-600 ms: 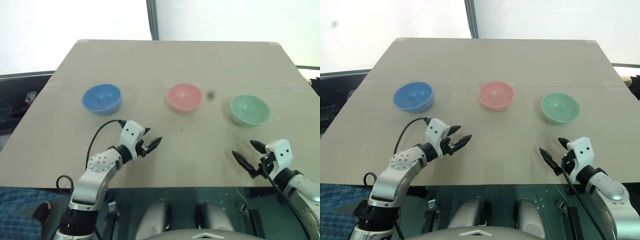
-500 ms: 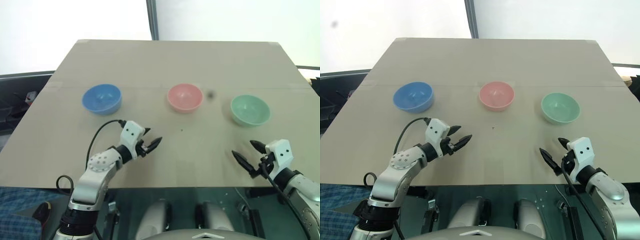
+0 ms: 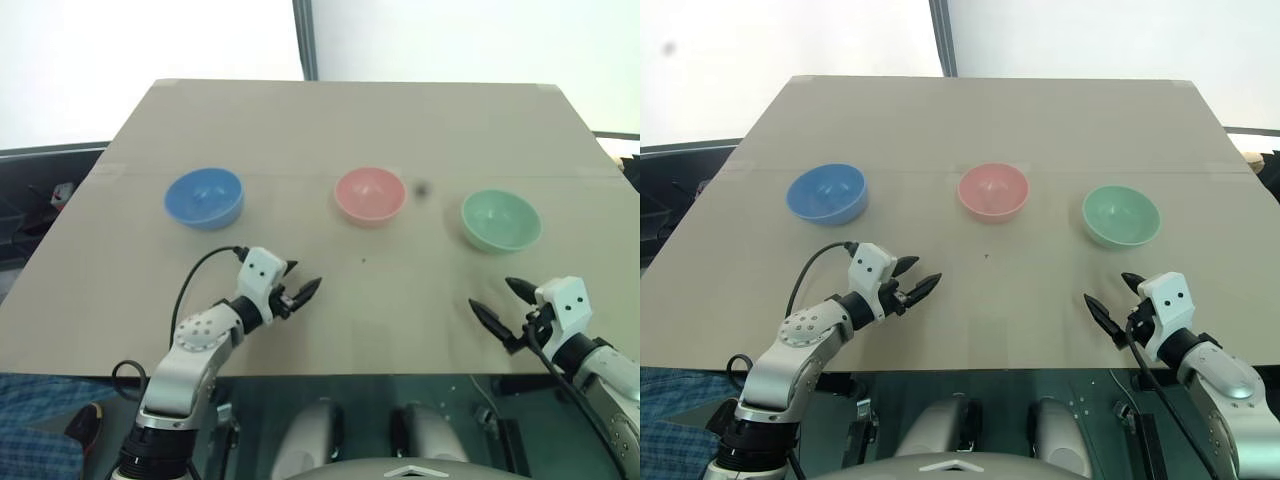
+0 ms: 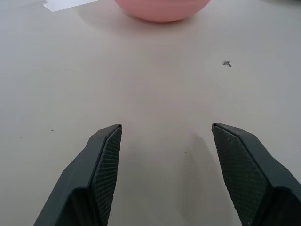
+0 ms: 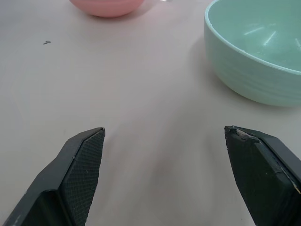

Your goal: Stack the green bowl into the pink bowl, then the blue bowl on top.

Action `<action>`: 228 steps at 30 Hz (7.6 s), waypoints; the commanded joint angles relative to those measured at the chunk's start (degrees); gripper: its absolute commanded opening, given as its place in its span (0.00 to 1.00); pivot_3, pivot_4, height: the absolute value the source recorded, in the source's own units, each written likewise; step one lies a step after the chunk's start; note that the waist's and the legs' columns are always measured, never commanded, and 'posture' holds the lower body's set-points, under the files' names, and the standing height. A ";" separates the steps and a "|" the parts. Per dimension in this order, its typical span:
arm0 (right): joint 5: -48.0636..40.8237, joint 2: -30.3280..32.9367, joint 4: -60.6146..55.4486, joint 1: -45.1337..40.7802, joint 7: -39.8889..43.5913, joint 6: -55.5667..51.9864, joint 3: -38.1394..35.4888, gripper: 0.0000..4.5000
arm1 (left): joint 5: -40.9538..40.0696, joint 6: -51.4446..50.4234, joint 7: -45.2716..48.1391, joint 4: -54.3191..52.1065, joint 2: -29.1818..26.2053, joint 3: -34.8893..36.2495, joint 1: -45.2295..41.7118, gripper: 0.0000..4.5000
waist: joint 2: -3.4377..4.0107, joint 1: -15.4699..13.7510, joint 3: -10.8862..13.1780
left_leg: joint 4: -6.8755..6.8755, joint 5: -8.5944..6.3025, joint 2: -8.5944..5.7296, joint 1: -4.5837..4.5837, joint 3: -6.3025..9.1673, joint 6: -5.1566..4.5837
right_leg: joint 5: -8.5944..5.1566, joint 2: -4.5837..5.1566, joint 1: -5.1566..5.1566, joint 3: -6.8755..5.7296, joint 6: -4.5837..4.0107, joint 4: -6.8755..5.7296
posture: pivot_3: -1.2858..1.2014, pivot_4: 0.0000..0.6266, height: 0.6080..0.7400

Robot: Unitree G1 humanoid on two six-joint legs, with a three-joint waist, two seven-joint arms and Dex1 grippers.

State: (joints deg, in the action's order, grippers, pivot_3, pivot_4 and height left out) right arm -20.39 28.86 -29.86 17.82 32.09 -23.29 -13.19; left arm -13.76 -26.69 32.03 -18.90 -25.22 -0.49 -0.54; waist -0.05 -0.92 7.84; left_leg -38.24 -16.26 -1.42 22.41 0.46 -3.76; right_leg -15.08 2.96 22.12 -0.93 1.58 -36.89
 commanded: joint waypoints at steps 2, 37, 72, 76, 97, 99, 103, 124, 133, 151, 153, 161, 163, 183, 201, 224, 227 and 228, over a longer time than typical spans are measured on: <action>-0.07 0.05 -1.11 -0.14 -0.19 0.96 -0.24 0.95 | -0.67 1.59 -0.13 -1.60 0.02 1.10 -0.11 0.72 | 0.00 0.00 0.00 | 0.00 0.00 0.00 0.00 0.00 -0.01 | 0.00 0.00 0.00 0.00 0.00 0.00 | 0.52 0.24 1.00; 22.18 -5.62 55.45 -71.18 21.98 9.74 39.26 0.95 | -26.38 1.33 13.11 -11.59 -6.18 16.48 6.88 0.72 | -0.10 1.50 0.00 | -0.03 0.08 -0.05 0.09 0.02 0.11 | 0.00 -0.07 0.08 -0.04 -0.02 0.07 | 0.52 0.24 1.00; 31.37 8.72 9.40 -53.90 37.21 -7.42 39.07 0.03 | -26.68 1.60 13.61 -8.31 -8.23 12.51 5.89 0.74 | -0.03 1.68 0.01 | 0.10 0.11 -0.06 0.30 0.04 0.21 | 0.02 0.02 0.46 0.00 -0.04 -0.06 | 0.52 0.24 1.00; 31.29 7.89 6.83 -52.70 35.75 -10.52 39.77 0.10 | -26.15 2.01 14.54 -6.93 -8.30 11.78 4.63 0.74 | -0.04 1.66 0.01 | 0.09 0.12 -0.03 0.25 0.04 0.23 | 0.02 0.01 0.46 0.00 -0.04 -0.14 | 0.52 0.24 1.00; 21.13 19.20 6.65 -57.39 32.96 -23.99 22.19 0.99 | -26.95 2.14 16.21 -6.07 -6.76 10.86 3.01 0.74 | -0.08 1.25 -0.01 | 0.08 0.11 -0.08 0.31 0.04 0.21 | 0.02 0.06 0.45 -0.01 -0.04 -0.03 | 0.52 0.24 1.00; 21.27 22.43 8.94 -55.40 31.88 -24.16 19.78 0.99 | -27.37 2.08 16.75 -5.94 -6.40 10.61 2.62 0.74 | -0.07 1.31 -0.01 | 0.11 0.11 -0.07 0.31 0.03 0.21 | 0.02 0.06 0.46 0.00 -0.04 -0.03 | 0.52 0.24 1.00; 19.64 23.84 12.72 -51.45 29.29 -26.30 17.04 0.99 | -27.94 1.66 17.93 -5.84 -5.94 9.40 1.37 0.74 | -0.08 1.22 -0.02 | 0.12 0.11 -0.06 0.34 0.01 0.20 | 0.02 0.07 0.42 0.00 -0.04 0.01 | 0.52 0.24 1.00; 19.94 16.25 32.39 -47.99 22.02 -12.29 22.88 0.28 | -30.61 -0.17 18.41 -7.07 -6.19 10.16 -0.30 0.74 | -0.07 1.32 -0.02 | 0.00 0.13 -0.05 0.33 -0.01 0.20 | 0.02 0.01 0.36 0.00 -0.03 -0.06 | 0.52 0.24 1.00; 20.68 17.11 30.82 -49.86 21.77 -13.43 22.92 0.01 | -31.19 0.06 18.64 -7.11 -6.79 10.70 0.86 0.74 | -0.24 1.37 -0.15 | 0.00 0.13 -0.03 0.26 0.00 0.21 | 0.02 0.02 0.31 0.00 -0.03 -0.06 | 0.52 0.24 1.00; 12.55 24.07 -4.74 -53.03 32.61 -20.78 31.07 0.01 | -30.54 0.84 18.89 -6.08 -7.27 10.97 1.46 0.74 | -0.14 0.15 -0.08 | -0.06 0.03 -0.11 0.43 -0.01 0.05 | 0.02 0.13 0.43 0.00 -0.03 0.07 | 0.52 0.24 1.00; 12.38 22.17 -5.40 -53.78 30.57 -22.10 31.51 0.01 | -30.36 0.88 18.98 -5.74 -7.21 10.74 1.08 0.74 | -0.14 0.28 -0.08 | -0.06 0.04 -0.09 0.41 -0.01 0.06 | 0.02 0.12 0.43 0.00 -0.03 0.04 | 0.52 0.24 1.00; 9.03 19.53 -8.15 -56.62 28.76 -27.63 30.23 0.47 | -29.89 0.94 20.03 -4.11 -7.13 9.81 -0.66 0.74 | -0.14 0.18 -0.08 | -0.04 0.06 -0.06 0.39 0.00 0.09 | 0.02 0.07 0.45 -0.01 -0.03 0.02 | 0.52 0.24 1.00; 8.45 19.12 -8.29 -57.17 28.03 -29.09 29.92 0.59 | -29.82 0.91 20.22 -3.89 -7.11 9.73 -0.86 0.74 | -0.14 0.18 -0.08 | -0.04 0.06 -0.07 0.39 0.00 0.09 | 0.02 0.07 0.45 0.00 -0.03 0.02 | 0.52 0.24 1.00; -27.58 14.66 -5.14 -48.41 19.54 -43.38 -12.46 0.69 | 6.20 9.01 -5.88 20.42 -13.18 4.98 -19.09 0.74 | -0.21 0.07 -0.12 | 0.02 0.05 -0.07 0.40 0.00 0.07 | 0.03 0.08 0.44 0.00 -0.02 -0.08 | 0.52 0.24 1.00; -32.11 19.85 -4.60 -42.14 13.51 -37.49 -11.22 0.69 | 15.62 15.78 -11.61 30.98 -14.92 7.32 -23.18 0.74 | -0.26 0.09 -0.14 | 0.01 0.04 -0.08 0.48 -0.04 0.05 | 0.04 0.13 0.46 0.00 0.00 -0.03 | 0.52 0.24 1.00; -35.70 20.99 -4.73 -38.70 10.03 -33.97 -9.69 0.69 | 17.02 24.34 -11.86 33.77 -14.20 8.32 -25.93 0.74 | -0.32 0.18 -0.18 | 0.00 0.03 -0.08 0.49 -0.05 0.04 | 0.04 0.13 0.47 0.00 0.00 -0.04 | 0.52 0.24 1.00; -36.16 21.15 -4.94 -38.22 9.71 -33.68 -9.75 0.69 | 16.69 24.36 -11.22 34.59 -14.03 8.61 -26.06 0.74 | -0.32 0.14 -0.18 | 0.01 0.04 -0.07 0.48 -0.05 0.04 | 0.04 0.12 0.47 0.00 0.00 -0.05 | 0.52 0.24 1.00; -36.28 21.19 -4.98 -38.13 9.64 -33.63 -9.76 0.69 | 16.58 24.42 -10.79 34.76 -14.09 8.47 -25.95 0.74 | -0.32 0.12 -0.18 | 0.01 0.04 -0.07 0.48 -0.06 0.05 | 0.04 0.12 0.47 0.00 0.00 -0.05 | 0.52 0.24 1.00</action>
State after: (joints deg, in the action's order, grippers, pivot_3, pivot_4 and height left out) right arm -55.55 49.13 -33.69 -20.34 42.00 -58.24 -22.22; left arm 3.47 -3.16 21.06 15.90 -39.00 6.26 -25.81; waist -0.37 -0.80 7.66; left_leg -38.25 -16.22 -1.50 22.89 0.40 -3.72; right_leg -15.04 3.09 22.59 -0.93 1.58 -36.95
